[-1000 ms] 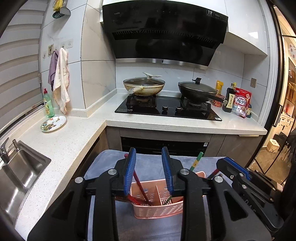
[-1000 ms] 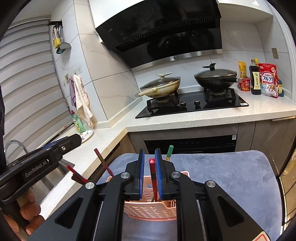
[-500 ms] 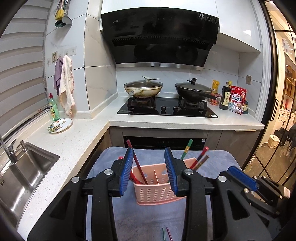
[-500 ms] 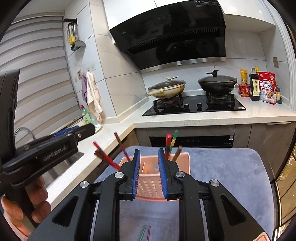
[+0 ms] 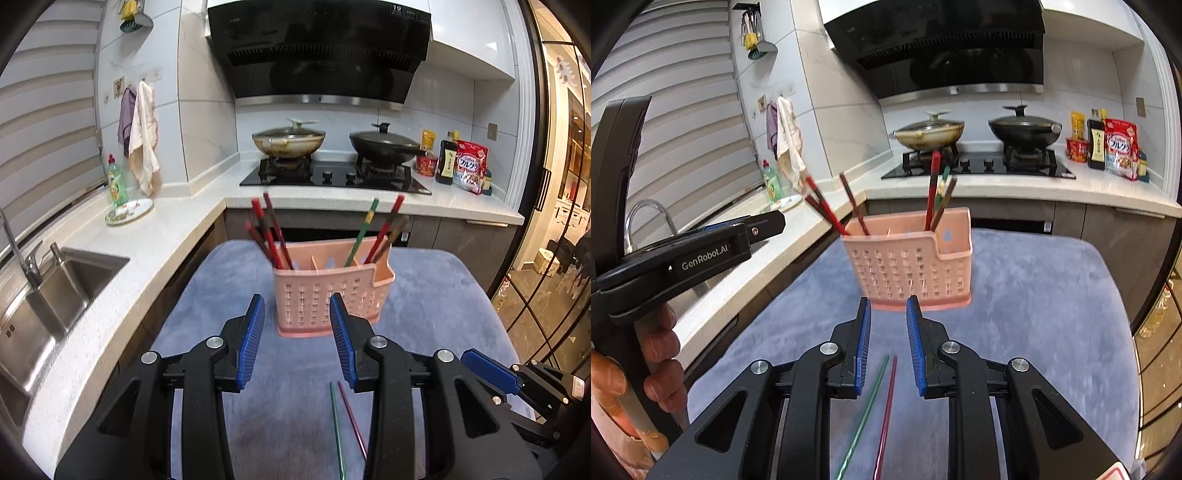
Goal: Organize utensils
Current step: 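Grasp the green chopstick with the left tool while the right tool grasps the dark red chopstick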
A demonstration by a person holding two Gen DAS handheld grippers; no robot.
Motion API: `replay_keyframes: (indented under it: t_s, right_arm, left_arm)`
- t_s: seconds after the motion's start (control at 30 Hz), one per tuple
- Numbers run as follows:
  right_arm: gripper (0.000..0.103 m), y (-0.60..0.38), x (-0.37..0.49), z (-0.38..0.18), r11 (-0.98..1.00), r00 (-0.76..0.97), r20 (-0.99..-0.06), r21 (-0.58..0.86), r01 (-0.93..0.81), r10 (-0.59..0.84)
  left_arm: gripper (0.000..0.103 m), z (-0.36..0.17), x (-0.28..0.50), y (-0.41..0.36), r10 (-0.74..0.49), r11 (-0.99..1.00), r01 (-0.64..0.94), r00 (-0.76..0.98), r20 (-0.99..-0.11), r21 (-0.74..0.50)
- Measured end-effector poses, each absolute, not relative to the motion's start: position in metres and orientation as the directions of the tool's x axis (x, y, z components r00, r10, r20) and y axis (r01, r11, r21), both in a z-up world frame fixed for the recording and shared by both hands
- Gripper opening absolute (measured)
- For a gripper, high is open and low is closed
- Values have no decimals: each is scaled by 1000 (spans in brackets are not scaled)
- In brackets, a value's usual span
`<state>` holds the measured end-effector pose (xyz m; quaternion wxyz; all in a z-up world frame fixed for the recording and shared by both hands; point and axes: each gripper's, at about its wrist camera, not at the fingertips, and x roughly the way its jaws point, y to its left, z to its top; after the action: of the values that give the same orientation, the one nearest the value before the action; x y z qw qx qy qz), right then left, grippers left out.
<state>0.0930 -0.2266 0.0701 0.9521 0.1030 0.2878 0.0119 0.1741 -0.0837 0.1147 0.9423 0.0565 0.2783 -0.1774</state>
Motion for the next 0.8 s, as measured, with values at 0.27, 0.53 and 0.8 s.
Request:
replay_keyframes:
  t_s: [0.27, 0.53, 0.8]
  right_arm:
    - [20, -210, 57, 10, 977, 744, -660, 208, 44, 107]
    - [20, -196, 32, -34, 977, 674, -729, 208, 50, 121]
    - [20, -186, 24, -57, 980, 626, -769, 195, 41, 127]
  left_arm:
    - [35, 61, 147, -63, -280, 940, 341, 716, -639, -30]
    - [35, 21, 130, -50, -230, 948, 318, 667, -708, -9]
    - [35, -1, 119, -43, -214, 949, 314, 631, -746, -7]
